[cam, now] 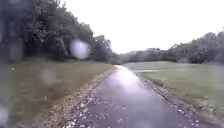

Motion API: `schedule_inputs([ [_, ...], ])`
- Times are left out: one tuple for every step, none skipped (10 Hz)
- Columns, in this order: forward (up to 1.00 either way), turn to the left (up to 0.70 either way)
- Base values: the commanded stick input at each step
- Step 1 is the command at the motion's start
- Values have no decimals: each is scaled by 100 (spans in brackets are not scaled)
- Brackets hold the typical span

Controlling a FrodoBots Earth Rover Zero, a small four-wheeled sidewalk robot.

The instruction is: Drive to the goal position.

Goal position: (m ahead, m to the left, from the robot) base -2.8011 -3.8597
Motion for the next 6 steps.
schedule_inputs([
  [70, 0],
  [70, 0],
  [70, 0],
  [70, -19],
  [70, 0],
  [70, 0],
])
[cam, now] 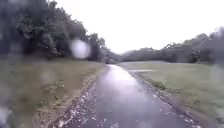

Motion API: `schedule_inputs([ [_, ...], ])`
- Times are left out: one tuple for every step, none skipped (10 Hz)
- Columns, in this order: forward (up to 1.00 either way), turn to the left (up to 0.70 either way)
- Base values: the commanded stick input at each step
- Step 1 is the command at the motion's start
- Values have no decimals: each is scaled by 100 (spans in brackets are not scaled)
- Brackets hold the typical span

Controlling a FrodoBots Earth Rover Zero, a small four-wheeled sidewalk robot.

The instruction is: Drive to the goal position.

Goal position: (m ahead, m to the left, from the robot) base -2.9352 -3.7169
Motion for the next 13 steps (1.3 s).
schedule_inputs([
  [70, 0],
  [70, 0],
  [70, 0],
  [70, 10],
  [68, 26],
  [22, 8],
  [70, 0],
  [70, 0],
  [70, 0],
  [70, 0],
  [70, 0],
  [70, 0],
  [70, 0],
])
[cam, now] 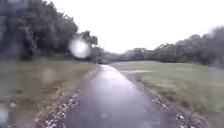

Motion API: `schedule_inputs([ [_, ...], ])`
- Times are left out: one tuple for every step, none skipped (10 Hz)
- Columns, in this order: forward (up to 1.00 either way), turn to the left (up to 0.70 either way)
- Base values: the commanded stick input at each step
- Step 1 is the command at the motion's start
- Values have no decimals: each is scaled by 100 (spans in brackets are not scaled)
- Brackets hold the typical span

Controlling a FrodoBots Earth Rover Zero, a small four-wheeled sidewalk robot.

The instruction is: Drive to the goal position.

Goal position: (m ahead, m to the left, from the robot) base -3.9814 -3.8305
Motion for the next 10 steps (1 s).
schedule_inputs([
  [70, 0],
  [70, 0],
  [70, 0],
  [70, 0],
  [70, 0],
  [70, 0],
  [70, 0],
  [70, 0],
  [70, 0],
  [70, 0],
])
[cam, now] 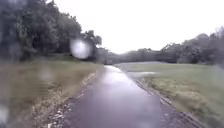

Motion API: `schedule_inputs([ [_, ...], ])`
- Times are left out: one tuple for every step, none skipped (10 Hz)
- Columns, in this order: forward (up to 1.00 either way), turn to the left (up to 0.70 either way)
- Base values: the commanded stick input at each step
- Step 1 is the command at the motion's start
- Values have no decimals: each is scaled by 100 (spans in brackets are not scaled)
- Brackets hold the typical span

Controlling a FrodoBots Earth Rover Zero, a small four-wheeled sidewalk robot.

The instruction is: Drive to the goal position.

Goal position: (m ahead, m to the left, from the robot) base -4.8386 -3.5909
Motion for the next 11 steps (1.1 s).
schedule_inputs([
  [70, 0],
  [70, 0],
  [70, 0],
  [70, 0],
  [70, 0],
  [70, 0],
  [70, 0],
  [70, 0],
  [70, 0],
  [70, 0],
  [70, 0],
])
